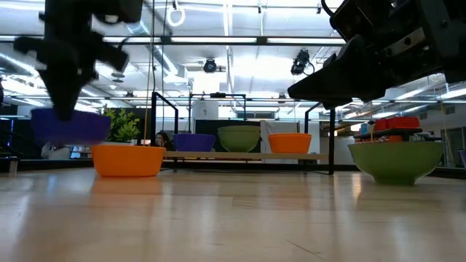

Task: Pick & Place Mini bowls
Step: Stack the blue bowl on top of the blue bowl on the shelf, then stack the white bowl on top of the white bowls on the shelf

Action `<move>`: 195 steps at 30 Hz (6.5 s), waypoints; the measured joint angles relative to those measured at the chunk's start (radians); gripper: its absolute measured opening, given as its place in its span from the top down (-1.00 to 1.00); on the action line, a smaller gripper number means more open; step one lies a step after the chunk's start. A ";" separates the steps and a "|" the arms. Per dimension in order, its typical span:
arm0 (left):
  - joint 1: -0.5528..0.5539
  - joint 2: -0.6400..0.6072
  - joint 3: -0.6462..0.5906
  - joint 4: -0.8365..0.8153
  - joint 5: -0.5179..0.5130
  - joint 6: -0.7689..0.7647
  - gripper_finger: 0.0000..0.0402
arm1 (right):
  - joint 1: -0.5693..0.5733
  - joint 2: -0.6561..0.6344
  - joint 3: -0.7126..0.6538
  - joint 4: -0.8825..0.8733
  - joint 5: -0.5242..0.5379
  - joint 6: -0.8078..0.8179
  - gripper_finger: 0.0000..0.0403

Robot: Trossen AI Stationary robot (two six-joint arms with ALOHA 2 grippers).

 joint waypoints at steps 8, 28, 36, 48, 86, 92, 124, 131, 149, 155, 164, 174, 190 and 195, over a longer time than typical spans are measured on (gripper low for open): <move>-0.014 0.013 0.235 0.199 -0.083 0.113 0.97 | -0.006 0.000 0.000 0.000 0.000 0.000 0.87; 0.497 0.271 0.373 0.493 -0.073 0.713 0.97 | -0.015 0.000 0.001 -0.013 -0.001 0.009 0.87; 0.597 0.294 0.372 0.504 -0.072 0.858 0.96 | -0.015 0.000 0.001 -0.016 -0.001 0.031 0.87; 0.660 0.354 0.371 0.508 -0.123 0.862 0.93 | -0.015 0.000 0.001 -0.017 -0.001 0.034 0.87; 0.678 0.433 0.371 0.520 -0.150 0.850 0.86 | -0.015 0.000 0.000 -0.022 -0.001 0.034 0.87; 0.678 0.433 0.371 0.520 -0.151 0.851 0.63 | -0.015 0.000 0.000 -0.022 -0.001 0.034 0.87; 0.703 0.489 0.459 0.519 -0.021 0.805 0.98 | -0.015 0.000 0.000 -0.030 -0.010 0.034 0.87; 0.697 0.493 0.458 0.550 -0.054 0.809 0.96 | -0.015 0.000 0.000 -0.031 -0.011 0.034 0.87; 0.311 0.184 0.189 0.761 -0.058 0.674 0.99 | 0.011 0.000 0.000 -0.072 -0.010 0.042 0.87; 0.076 0.157 -0.116 1.244 -0.130 0.562 0.98 | 0.063 -0.129 0.055 -0.326 0.061 0.034 0.98; -0.196 0.157 -0.279 1.553 -0.256 0.464 0.98 | 0.103 -0.315 0.333 -1.299 0.149 0.354 0.86; -0.293 0.157 -0.279 1.558 -0.388 0.466 0.98 | 0.103 -0.321 0.327 -1.604 -0.025 0.445 0.23; -0.278 0.157 -0.279 1.552 -0.389 0.476 0.98 | 0.044 -0.319 0.173 -1.432 -0.012 0.319 0.55; -0.278 0.157 -0.279 1.552 -0.389 0.476 0.98 | 0.044 -0.320 0.173 -1.423 -0.002 0.297 0.91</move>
